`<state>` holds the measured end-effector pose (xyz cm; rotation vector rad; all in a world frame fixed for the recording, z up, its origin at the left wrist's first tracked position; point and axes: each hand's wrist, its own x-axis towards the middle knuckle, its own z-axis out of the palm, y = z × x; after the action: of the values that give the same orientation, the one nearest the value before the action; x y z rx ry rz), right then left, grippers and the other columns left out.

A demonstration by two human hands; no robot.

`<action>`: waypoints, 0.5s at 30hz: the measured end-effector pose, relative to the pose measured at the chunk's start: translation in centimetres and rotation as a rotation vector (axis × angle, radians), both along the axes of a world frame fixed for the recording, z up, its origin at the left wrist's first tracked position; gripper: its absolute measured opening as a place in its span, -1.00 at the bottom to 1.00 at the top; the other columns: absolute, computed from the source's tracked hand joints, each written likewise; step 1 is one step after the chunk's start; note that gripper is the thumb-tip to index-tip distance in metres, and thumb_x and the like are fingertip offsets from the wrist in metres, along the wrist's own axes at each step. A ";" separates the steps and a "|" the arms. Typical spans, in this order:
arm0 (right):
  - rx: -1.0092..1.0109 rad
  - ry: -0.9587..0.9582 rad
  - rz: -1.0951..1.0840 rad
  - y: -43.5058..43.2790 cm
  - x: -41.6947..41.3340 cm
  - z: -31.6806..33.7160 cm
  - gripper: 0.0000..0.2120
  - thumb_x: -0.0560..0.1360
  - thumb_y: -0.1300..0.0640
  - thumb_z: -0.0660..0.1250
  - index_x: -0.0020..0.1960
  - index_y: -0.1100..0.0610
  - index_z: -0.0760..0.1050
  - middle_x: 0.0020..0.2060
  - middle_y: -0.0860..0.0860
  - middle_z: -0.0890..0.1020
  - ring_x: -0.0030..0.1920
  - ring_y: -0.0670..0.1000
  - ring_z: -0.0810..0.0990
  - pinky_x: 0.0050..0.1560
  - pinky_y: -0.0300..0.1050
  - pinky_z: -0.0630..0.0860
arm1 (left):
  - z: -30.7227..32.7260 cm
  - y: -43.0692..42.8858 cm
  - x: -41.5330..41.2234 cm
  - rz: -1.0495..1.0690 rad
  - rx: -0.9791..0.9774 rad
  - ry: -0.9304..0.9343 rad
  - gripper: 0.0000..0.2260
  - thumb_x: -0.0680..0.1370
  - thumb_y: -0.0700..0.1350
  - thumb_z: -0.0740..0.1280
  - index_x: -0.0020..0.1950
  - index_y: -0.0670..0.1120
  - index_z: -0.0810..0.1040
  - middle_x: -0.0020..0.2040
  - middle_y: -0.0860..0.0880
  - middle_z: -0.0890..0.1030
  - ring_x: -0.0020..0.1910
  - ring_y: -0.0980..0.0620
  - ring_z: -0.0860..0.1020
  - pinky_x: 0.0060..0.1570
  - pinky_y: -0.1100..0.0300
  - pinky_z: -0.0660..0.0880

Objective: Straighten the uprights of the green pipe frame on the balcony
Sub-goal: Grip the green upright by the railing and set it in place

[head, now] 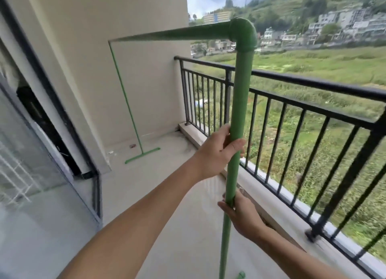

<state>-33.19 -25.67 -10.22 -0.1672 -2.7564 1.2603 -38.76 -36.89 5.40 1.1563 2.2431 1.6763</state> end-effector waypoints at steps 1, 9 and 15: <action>-0.016 0.008 0.024 -0.6 -0.9 0.0 -0.83 0.51 0.02 0.34 -0.02 0.11 0.43 -0.26 -0.07 0.53 -0.19 0.03 0.54 -0.07 0.02 0.52 | 0.0 -0.8 -0.6 0.044 -0.007 0.025 -0.97 0.57 -0.03 0.22 -0.07 0.07 0.40 -0.10 -0.19 0.61 -0.03 -0.17 0.62 0.05 -0.07 0.57; -0.032 0.011 0.168 -1.6 -9.3 -0.1 -0.78 0.51 0.02 0.34 0.01 0.15 0.43 -0.29 -0.13 0.49 -0.28 -0.07 0.48 -0.30 -0.19 0.38 | 0.4 -2.0 -5.7 0.317 -0.044 0.082 -0.97 0.57 -0.05 0.22 -0.07 0.07 0.40 -0.06 -0.15 0.64 -0.01 -0.09 0.62 0.07 -0.09 0.55; -0.037 -0.033 0.193 1.7 -15.5 0.6 -0.74 0.51 0.01 0.34 0.06 0.19 0.43 -0.16 0.05 0.60 -0.13 0.13 0.60 -0.16 -0.01 0.48 | 0.4 2.1 -10.8 0.513 -0.033 0.100 -0.94 0.54 0.00 0.22 -0.14 0.12 0.38 -0.05 -0.27 0.62 -0.04 -0.24 0.60 -0.01 -0.21 0.53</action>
<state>-48.68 -23.98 -9.64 0.0773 -2.8359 1.3642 -49.59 -34.75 5.76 0.7025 2.7950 1.7558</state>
